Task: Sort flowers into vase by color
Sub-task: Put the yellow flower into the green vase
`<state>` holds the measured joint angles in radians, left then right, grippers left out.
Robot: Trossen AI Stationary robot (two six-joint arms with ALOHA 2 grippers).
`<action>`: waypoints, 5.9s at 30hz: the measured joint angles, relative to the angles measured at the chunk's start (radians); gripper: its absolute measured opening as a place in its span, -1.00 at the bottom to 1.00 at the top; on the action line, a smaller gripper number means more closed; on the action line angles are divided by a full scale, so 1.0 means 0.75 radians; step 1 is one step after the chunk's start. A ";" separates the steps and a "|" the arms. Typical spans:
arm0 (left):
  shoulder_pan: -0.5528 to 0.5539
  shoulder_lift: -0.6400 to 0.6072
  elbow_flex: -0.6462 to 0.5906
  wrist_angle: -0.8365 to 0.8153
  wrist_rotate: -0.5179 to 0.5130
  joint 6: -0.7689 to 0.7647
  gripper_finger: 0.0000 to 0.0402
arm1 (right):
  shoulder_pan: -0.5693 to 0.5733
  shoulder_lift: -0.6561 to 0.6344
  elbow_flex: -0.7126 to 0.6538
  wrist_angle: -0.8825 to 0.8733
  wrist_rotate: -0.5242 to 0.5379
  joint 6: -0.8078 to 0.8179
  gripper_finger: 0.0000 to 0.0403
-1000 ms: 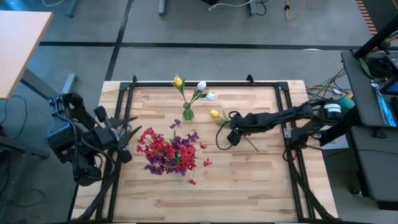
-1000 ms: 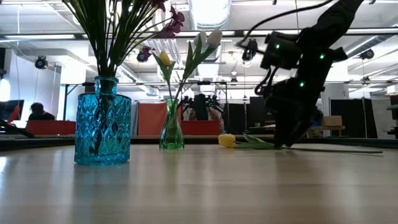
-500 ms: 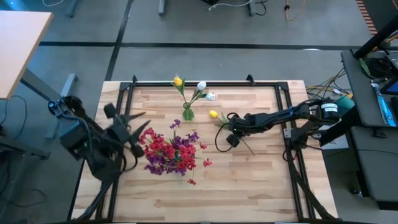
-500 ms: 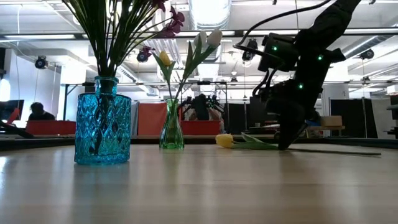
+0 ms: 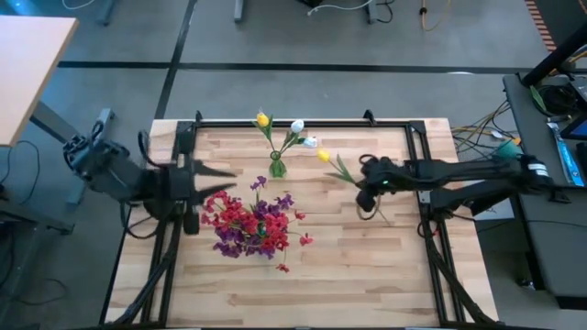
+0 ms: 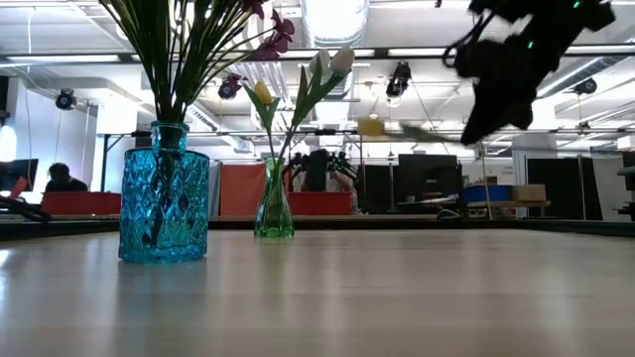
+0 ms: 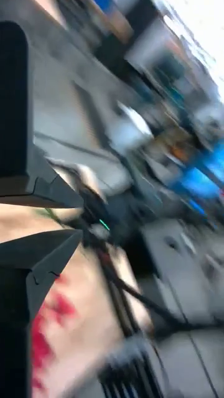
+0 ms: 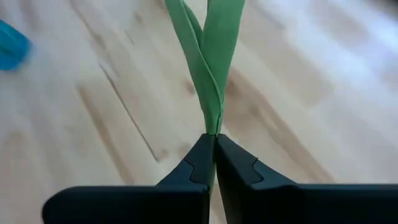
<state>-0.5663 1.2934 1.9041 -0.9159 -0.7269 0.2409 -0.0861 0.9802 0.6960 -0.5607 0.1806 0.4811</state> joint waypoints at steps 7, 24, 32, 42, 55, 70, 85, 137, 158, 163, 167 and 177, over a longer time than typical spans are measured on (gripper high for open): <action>0.249 -0.001 -0.001 0.152 0.310 0.154 -0.66 | 0.070 -0.324 0.001 0.065 -0.001 -0.079 -0.95; 0.633 -0.001 -0.265 0.480 0.679 0.079 0.00 | 0.193 -0.398 0.088 0.786 -0.147 -0.602 -0.96; 0.639 0.027 -0.433 0.802 0.751 0.088 0.12 | 0.193 -0.102 0.357 0.870 -0.155 -0.824 -0.96; 0.645 0.161 -0.403 0.879 0.887 0.091 0.12 | 0.193 0.247 0.716 0.844 -0.254 -0.948 -0.96; 0.647 0.200 -0.403 0.984 0.957 0.071 -0.15 | 0.193 0.416 0.878 0.825 -0.280 -1.047 -0.95; 0.652 0.193 -0.397 0.958 0.946 0.051 -0.94 | 0.176 0.396 0.878 0.857 -0.268 -0.967 -0.53; 0.870 0.050 -0.410 0.756 0.948 0.027 -0.99 | 0.146 0.202 0.878 0.540 0.087 -0.903 0.28; 1.390 -0.184 -1.026 0.917 1.272 0.002 -0.99 | 0.035 -0.179 0.029 0.736 0.074 -0.671 0.36; 1.451 -0.132 -1.116 1.012 1.272 0.050 -0.99 | 0.035 -0.178 0.025 0.737 0.074 -0.661 0.36; 1.474 -0.132 -1.117 1.012 1.273 0.072 -0.99 | 0.035 -0.178 0.025 0.737 0.074 -0.652 0.36; 1.478 -0.113 -1.120 1.011 1.273 0.072 -0.99 | 0.035 -0.178 0.025 0.737 0.074 -0.651 0.36; 1.481 -0.030 -1.121 1.014 1.273 0.086 -0.99 | 0.035 -0.178 0.025 0.739 0.074 -0.639 0.36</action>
<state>0.5446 1.2712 1.0637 -0.1554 0.2276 0.3054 -0.0597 0.8467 0.7151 -0.0067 0.2361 0.0017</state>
